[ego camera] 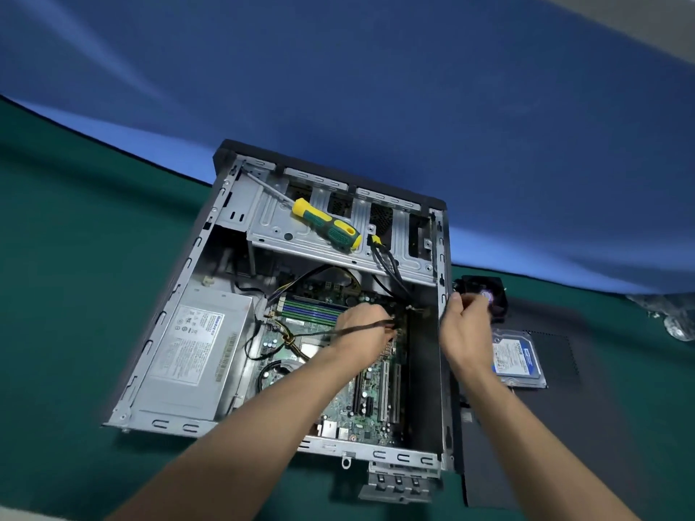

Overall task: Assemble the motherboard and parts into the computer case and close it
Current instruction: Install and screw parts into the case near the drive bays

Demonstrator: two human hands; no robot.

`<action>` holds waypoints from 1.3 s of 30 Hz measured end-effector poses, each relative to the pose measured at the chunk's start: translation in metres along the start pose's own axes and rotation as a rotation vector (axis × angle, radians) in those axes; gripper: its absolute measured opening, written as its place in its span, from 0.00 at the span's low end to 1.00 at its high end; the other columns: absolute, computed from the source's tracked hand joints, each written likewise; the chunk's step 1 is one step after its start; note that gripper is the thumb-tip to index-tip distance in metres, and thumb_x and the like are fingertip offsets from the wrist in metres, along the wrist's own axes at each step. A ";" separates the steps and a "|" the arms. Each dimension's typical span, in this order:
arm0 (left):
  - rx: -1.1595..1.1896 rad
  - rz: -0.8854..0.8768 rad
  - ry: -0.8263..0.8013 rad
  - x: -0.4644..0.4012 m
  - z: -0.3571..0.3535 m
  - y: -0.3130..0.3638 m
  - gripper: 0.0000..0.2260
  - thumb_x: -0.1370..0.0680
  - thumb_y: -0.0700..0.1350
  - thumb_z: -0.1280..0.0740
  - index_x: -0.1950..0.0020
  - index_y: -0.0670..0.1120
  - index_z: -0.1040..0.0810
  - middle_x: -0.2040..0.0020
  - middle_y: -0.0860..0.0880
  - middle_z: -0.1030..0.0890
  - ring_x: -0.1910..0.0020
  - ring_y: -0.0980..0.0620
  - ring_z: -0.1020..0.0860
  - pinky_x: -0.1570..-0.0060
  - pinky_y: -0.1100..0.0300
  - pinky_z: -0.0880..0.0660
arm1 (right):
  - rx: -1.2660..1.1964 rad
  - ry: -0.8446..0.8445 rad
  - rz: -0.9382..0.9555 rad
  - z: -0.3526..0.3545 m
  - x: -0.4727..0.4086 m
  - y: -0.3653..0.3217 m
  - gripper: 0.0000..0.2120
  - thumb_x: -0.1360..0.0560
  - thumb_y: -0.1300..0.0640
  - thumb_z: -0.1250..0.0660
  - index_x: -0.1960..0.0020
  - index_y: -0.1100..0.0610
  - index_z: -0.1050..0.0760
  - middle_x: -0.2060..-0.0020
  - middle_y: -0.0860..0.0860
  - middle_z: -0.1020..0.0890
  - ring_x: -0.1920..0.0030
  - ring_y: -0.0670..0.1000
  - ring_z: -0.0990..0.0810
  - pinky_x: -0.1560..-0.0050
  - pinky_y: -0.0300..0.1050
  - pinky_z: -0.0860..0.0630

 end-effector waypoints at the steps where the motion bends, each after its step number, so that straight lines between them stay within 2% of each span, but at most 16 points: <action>1: -0.088 -0.044 0.016 -0.004 -0.001 0.005 0.07 0.23 0.41 0.34 0.56 0.45 0.17 0.56 0.42 0.20 0.54 0.42 0.21 0.53 0.54 0.25 | -0.042 -0.011 -0.067 -0.007 0.000 0.006 0.19 0.17 0.48 0.51 0.36 0.61 0.35 0.42 0.59 0.24 0.47 0.57 0.27 0.49 0.50 0.33; 4: -0.168 -0.138 0.037 -0.018 -0.006 0.015 0.08 0.27 0.34 0.37 0.62 0.44 0.20 0.61 0.40 0.22 0.56 0.40 0.22 0.50 0.51 0.24 | 0.002 0.004 -0.116 -0.014 -0.002 0.016 0.22 0.17 0.46 0.55 0.37 0.61 0.35 0.45 0.60 0.22 0.53 0.55 0.30 0.53 0.49 0.36; 5: -0.168 -0.158 0.031 -0.022 -0.009 0.017 0.08 0.28 0.34 0.37 0.60 0.43 0.19 0.61 0.39 0.21 0.56 0.39 0.21 0.49 0.50 0.24 | 0.026 0.021 -0.107 -0.012 -0.003 0.016 0.22 0.17 0.45 0.55 0.38 0.60 0.34 0.46 0.60 0.22 0.54 0.55 0.31 0.54 0.49 0.36; 8: -0.149 -0.168 0.028 -0.034 -0.016 0.014 0.13 0.24 0.38 0.38 0.45 0.47 0.18 0.48 0.39 0.18 0.47 0.39 0.21 0.45 0.51 0.25 | 0.071 0.047 -0.073 -0.011 -0.005 0.014 0.23 0.17 0.45 0.56 0.39 0.61 0.31 0.48 0.59 0.21 0.56 0.55 0.31 0.55 0.49 0.36; 10: -0.121 -0.169 0.036 -0.041 -0.019 0.010 0.13 0.22 0.40 0.38 0.40 0.47 0.20 0.43 0.42 0.19 0.44 0.43 0.21 0.42 0.54 0.26 | 0.091 0.052 -0.058 -0.012 -0.006 0.013 0.24 0.17 0.45 0.56 0.40 0.60 0.30 0.49 0.59 0.21 0.56 0.55 0.32 0.55 0.49 0.37; 13: -0.044 -0.158 0.044 -0.047 -0.023 0.007 0.11 0.20 0.42 0.39 0.42 0.44 0.20 0.45 0.45 0.19 0.46 0.48 0.22 0.45 0.60 0.29 | 0.101 0.055 -0.063 -0.012 -0.007 0.015 0.25 0.18 0.44 0.56 0.42 0.60 0.28 0.55 0.55 0.24 0.57 0.55 0.32 0.56 0.49 0.36; 16: 0.036 -0.122 0.103 -0.053 -0.023 0.001 0.10 0.21 0.38 0.39 0.46 0.43 0.19 0.50 0.46 0.19 0.57 0.53 0.24 0.53 0.64 0.29 | 0.119 0.057 -0.074 -0.014 -0.009 0.019 0.27 0.19 0.42 0.56 0.45 0.59 0.27 0.60 0.51 0.28 0.57 0.55 0.31 0.56 0.49 0.36; 17: 0.050 -0.109 0.115 -0.055 -0.024 -0.001 0.10 0.22 0.38 0.39 0.47 0.43 0.19 0.51 0.46 0.19 0.58 0.53 0.24 0.52 0.64 0.29 | 0.126 0.058 -0.071 -0.014 -0.010 0.019 0.27 0.19 0.41 0.56 0.45 0.59 0.26 0.60 0.51 0.28 0.58 0.55 0.31 0.56 0.49 0.36; 20: 0.041 -0.105 0.129 -0.059 -0.029 0.000 0.10 0.23 0.38 0.36 0.47 0.42 0.18 0.48 0.43 0.19 0.48 0.46 0.23 0.46 0.60 0.29 | 0.137 0.063 -0.066 -0.014 -0.010 0.019 0.27 0.19 0.41 0.56 0.47 0.58 0.26 0.60 0.51 0.29 0.58 0.55 0.31 0.57 0.49 0.37; 22: 0.025 -0.094 0.126 -0.061 -0.031 0.000 0.10 0.23 0.39 0.36 0.46 0.44 0.17 0.47 0.43 0.19 0.46 0.45 0.24 0.45 0.59 0.29 | 0.132 0.059 -0.067 -0.013 -0.010 0.019 0.27 0.19 0.41 0.56 0.48 0.58 0.26 0.61 0.50 0.29 0.58 0.55 0.32 0.57 0.49 0.37; 29: 0.025 -0.043 0.136 -0.066 -0.034 -0.007 0.09 0.26 0.39 0.34 0.49 0.46 0.18 0.49 0.45 0.19 0.47 0.46 0.24 0.48 0.61 0.30 | 0.111 0.062 -0.076 -0.014 -0.010 0.020 0.26 0.20 0.39 0.56 0.50 0.57 0.29 0.66 0.48 0.31 0.59 0.55 0.30 0.57 0.48 0.37; 34: 0.076 -0.127 0.177 -0.064 -0.025 0.005 0.10 0.25 0.40 0.35 0.48 0.48 0.16 0.53 0.42 0.16 0.53 0.43 0.19 0.50 0.58 0.25 | 0.099 0.049 -0.077 -0.014 -0.010 0.020 0.24 0.20 0.39 0.56 0.53 0.55 0.31 0.68 0.44 0.34 0.59 0.55 0.31 0.57 0.48 0.38; 39: 0.026 -0.127 0.144 -0.067 -0.030 0.004 0.11 0.23 0.40 0.36 0.46 0.48 0.17 0.49 0.42 0.17 0.48 0.43 0.21 0.47 0.56 0.26 | 0.096 0.045 -0.072 -0.014 -0.009 0.018 0.23 0.19 0.39 0.56 0.53 0.54 0.31 0.68 0.46 0.32 0.59 0.54 0.32 0.57 0.48 0.38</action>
Point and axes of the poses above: each hand's wrist, its own x-axis away from the middle knuckle, its own z-axis out of the back of the hand, y = z × x, the point moved 10 cm from there along -x, towards the middle knuckle
